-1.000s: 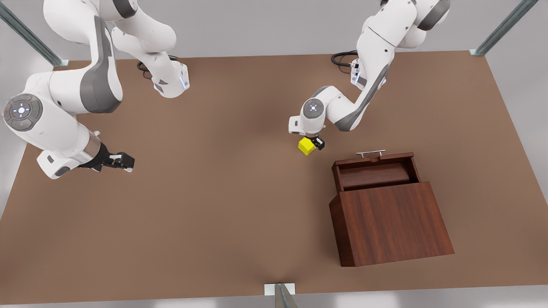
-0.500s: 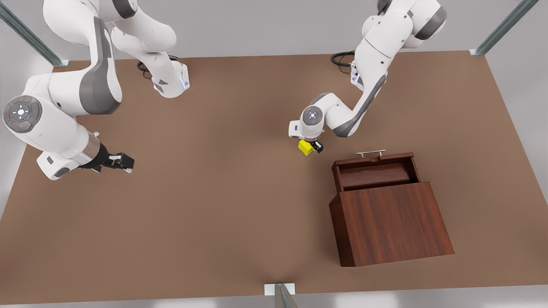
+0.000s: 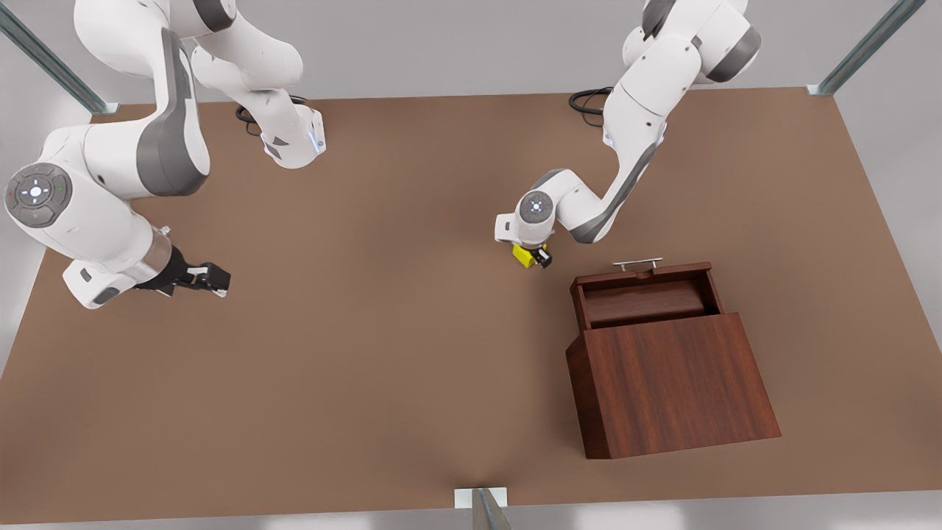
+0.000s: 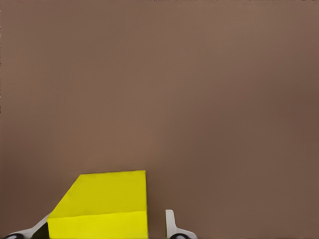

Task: Open the drawer with left arm, place the square in the middle with right arm, and place the square in the drawer with left arm

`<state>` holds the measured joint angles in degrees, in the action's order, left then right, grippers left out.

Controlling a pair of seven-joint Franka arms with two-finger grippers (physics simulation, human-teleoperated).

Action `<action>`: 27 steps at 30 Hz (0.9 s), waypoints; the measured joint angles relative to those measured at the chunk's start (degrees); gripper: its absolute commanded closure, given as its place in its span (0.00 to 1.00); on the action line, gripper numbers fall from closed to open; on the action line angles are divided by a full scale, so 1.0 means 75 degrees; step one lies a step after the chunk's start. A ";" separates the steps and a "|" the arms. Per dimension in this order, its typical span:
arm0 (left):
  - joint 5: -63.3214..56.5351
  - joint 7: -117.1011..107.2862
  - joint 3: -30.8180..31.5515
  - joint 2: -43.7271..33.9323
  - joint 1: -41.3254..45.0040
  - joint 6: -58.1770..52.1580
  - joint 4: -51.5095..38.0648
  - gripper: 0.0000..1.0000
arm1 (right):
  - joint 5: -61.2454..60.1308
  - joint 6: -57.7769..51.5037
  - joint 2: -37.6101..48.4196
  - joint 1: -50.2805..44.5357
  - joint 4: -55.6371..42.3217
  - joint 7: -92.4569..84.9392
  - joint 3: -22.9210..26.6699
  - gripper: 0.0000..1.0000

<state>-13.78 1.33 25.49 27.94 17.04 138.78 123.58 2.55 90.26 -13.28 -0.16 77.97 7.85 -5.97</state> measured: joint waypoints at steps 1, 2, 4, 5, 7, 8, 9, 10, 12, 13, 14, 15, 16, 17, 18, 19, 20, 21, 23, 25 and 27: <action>-0.0008 -0.0029 -0.0024 0.0001 -0.0001 0.0000 0.0000 0.33 | 0.0000 0.0000 0.0000 0.0002 -0.0001 -0.0002 0.0000 0.00; -0.0014 -0.0036 -0.0090 0.0001 0.0021 0.0000 0.0000 0.33 | 0.0000 0.0000 0.0000 0.0011 -0.0001 -0.0015 0.0000 0.00; -0.0022 -0.0037 -0.0117 0.0001 0.0049 0.0000 0.0003 0.33 | 0.0000 0.0006 0.0000 0.0009 -0.0001 -0.0022 0.0000 0.00; -0.0025 -0.0037 -0.0124 0.0001 0.0050 0.0000 0.0000 0.33 | 0.0000 0.0000 -0.0006 0.0013 -0.0001 -0.0027 0.0000 0.00; -0.0038 -0.0048 -0.0152 0.0001 0.0107 -0.0010 0.0003 0.33 | 0.0000 0.0011 -0.0012 0.0024 -0.0001 -0.0028 0.0000 0.00; -0.0052 -0.0052 -0.0162 0.0001 0.0107 -0.0011 0.0000 0.33 | 0.0000 0.0014 -0.0012 0.0020 -0.0001 -0.0028 0.0000 0.00; -0.0066 -0.0054 -0.0160 0.0001 0.0109 -0.0010 0.0000 0.33 | 0.0000 0.0023 -0.0012 0.0021 -0.0001 -0.0028 0.0000 0.00; -0.0102 -0.0065 -0.0164 0.0019 0.0108 0.0001 0.0000 0.33 | 0.0000 0.0023 -0.0023 0.0021 -0.0001 -0.0028 0.0000 0.00; -0.0361 -0.0092 -0.0157 0.0037 0.0107 -0.0020 -0.0023 0.33 | 0.0000 0.0035 -0.0023 0.0012 -0.0001 -0.0028 0.0000 0.00; -0.0315 -0.0069 -0.0164 0.0018 0.0107 -0.0070 -0.0044 0.33 | 0.0000 0.0028 -0.0013 0.0015 -0.0001 -0.0034 0.0000 0.00; -0.0271 -0.0068 -0.0164 -0.0008 0.0102 -0.0099 -0.0058 0.33 | -0.0007 0.0002 0.0016 0.0029 -0.0019 -0.0055 0.0028 0.00; -0.0236 -0.0069 -0.0164 -0.0032 0.0097 -0.0114 -0.0070 0.33 | -0.0018 -0.0022 0.0055 0.0085 -0.0013 -0.0074 0.0057 0.00; -0.0205 -0.0079 -0.0164 -0.0065 0.0095 -0.0145 -0.0081 0.33 | -0.0023 -0.0024 0.0058 0.0083 -0.0013 -0.0063 0.0059 0.00; -0.0176 -0.0100 -0.0175 -0.0118 0.0095 -0.0159 -0.0111 0.33 | -0.0020 -0.0024 0.0059 0.0058 -0.0002 -0.0052 0.0058 0.00; -0.0151 -0.0146 -0.0175 -0.0229 0.0088 -0.0434 -0.0252 0.33 | -0.0019 -0.0024 0.0059 0.0064 0.0010 -0.0058 0.0058 0.00; -0.0125 -0.0258 -0.0182 -0.0458 0.0096 -0.1030 -0.0432 0.33 | -0.0013 -0.0024 0.0058 0.0072 0.0021 -0.0052 0.0059 0.00; -0.0035 -0.0446 -0.0253 -0.0770 0.0086 -0.1697 -0.0712 0.33 | -0.0021 -0.0024 0.0048 0.0064 0.0022 -0.0051 0.0058 0.00; 0.0076 -0.0587 -0.0267 -0.0966 0.0093 -0.2236 -0.0977 0.33 | -0.0019 -0.0024 0.0053 0.0068 0.0022 -0.0051 0.0059 0.00; 0.0264 -0.0943 -0.0268 -0.1245 0.0094 -0.3319 -0.1555 0.33 | -0.0018 -0.0050 0.0048 0.0075 0.0023 -0.0052 0.0059 0.00; 0.0459 -0.1381 -0.0279 -0.1448 0.0079 -0.4175 -0.2212 0.33 | -0.0012 -0.0059 0.0047 0.0064 0.0022 -0.0051 0.0065 0.00; 0.0665 -0.1799 -0.0658 -0.1945 -0.0003 -0.4413 -0.2338 0.32 | -0.0023 -0.0048 0.0035 0.0050 0.0022 0.0026 0.0059 0.00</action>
<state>-8.78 -12.16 20.55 13.35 17.02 105.68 106.04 2.38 89.91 -13.01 0.22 78.14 8.05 -5.53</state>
